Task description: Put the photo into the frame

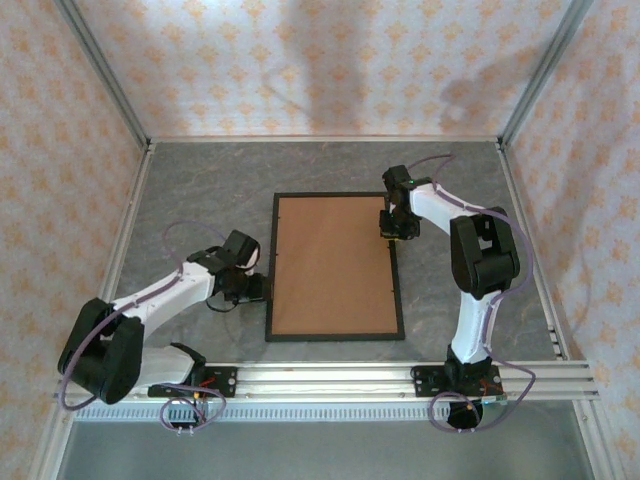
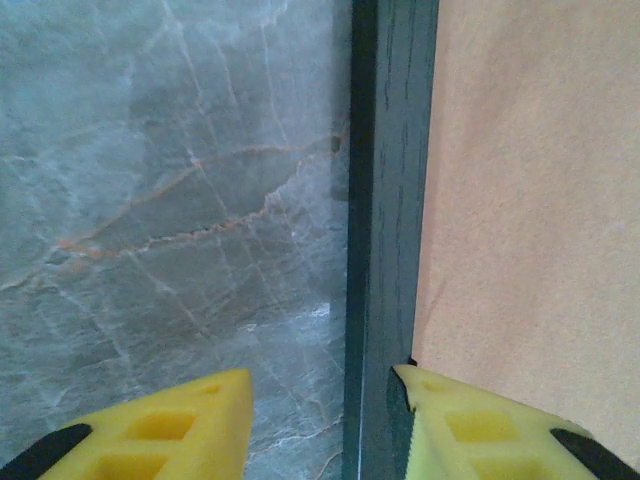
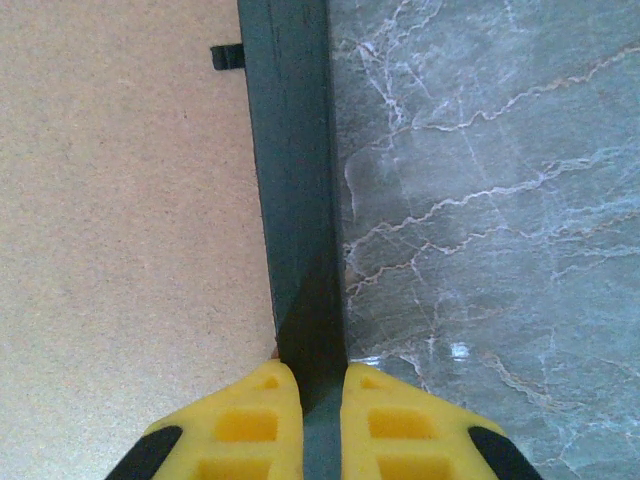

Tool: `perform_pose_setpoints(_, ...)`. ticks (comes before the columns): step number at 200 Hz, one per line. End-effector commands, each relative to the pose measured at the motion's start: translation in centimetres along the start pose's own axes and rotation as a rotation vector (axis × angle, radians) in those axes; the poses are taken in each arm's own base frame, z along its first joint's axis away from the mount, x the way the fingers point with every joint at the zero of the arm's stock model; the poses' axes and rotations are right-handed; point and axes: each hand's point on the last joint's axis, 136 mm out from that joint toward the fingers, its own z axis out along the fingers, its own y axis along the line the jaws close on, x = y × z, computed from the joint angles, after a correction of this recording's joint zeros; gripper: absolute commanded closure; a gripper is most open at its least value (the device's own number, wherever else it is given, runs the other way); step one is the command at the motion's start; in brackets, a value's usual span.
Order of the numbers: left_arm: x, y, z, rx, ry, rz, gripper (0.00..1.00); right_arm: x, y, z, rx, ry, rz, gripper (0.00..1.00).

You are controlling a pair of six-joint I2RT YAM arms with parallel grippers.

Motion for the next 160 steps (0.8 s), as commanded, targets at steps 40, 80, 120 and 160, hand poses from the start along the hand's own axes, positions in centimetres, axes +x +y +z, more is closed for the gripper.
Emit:
perform_pose_setpoints(40,0.2,-0.5,1.2,0.015,0.026,0.0,0.61,1.2,0.0,2.3,0.022,0.049,-0.02,0.89)
perform_pose_setpoints(80,0.0,-1.0,2.0,0.028,0.035,0.007,0.62,1.2,-0.1,2.3,0.023,0.051,-0.02,0.89)
perform_pose_setpoints(120,0.3,-1.7,2.8,0.039,0.047,0.018,0.62,1.3,0.0,2.3,0.019,0.052,-0.017,0.89)
perform_pose_setpoints(160,0.4,-2.3,3.1,0.039,0.035,0.036,0.59,1.3,0.1,2.3,0.012,0.054,-0.017,0.89)
